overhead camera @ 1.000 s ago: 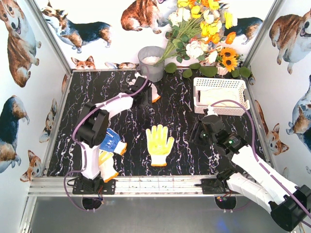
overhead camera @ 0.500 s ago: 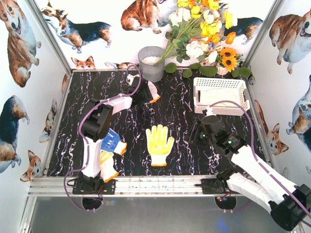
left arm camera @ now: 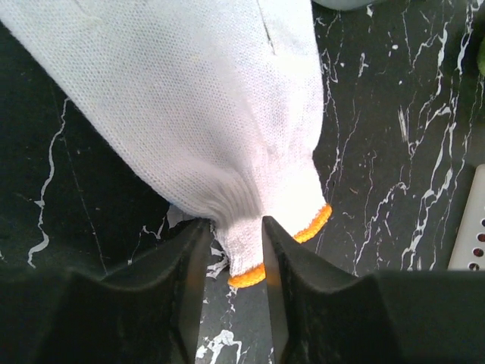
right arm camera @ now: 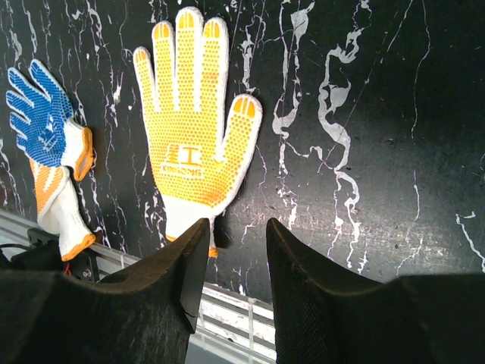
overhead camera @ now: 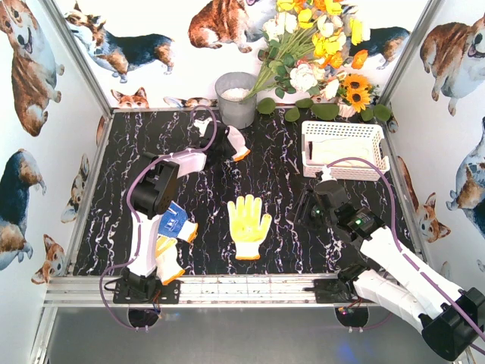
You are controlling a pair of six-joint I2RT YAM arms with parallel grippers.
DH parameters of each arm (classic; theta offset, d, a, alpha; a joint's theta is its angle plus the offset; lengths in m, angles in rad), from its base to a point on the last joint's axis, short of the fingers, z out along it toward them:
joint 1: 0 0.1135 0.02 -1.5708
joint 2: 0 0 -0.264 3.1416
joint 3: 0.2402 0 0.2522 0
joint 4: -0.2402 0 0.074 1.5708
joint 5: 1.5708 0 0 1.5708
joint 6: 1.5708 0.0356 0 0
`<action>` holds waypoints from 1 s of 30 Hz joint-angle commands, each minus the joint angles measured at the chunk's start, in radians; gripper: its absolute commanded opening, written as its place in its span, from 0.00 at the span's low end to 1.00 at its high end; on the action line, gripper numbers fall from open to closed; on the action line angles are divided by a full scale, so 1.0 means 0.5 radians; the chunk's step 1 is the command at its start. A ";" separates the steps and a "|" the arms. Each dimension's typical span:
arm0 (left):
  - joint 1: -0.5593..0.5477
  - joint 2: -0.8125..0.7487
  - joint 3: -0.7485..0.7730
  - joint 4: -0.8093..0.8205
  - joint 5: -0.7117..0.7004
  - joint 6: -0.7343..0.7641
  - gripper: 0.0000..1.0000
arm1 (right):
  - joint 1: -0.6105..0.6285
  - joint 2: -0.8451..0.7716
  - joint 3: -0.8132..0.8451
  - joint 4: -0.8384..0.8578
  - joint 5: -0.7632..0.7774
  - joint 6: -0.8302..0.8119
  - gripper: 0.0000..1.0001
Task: Put the gloves into the storage basket
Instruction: Move the glove to the center of the board.
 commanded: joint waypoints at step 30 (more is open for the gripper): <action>0.236 -1.129 -1.548 -0.154 0.679 0.565 0.00 | -0.005 0.126 0.018 0.277 -0.174 0.033 0.40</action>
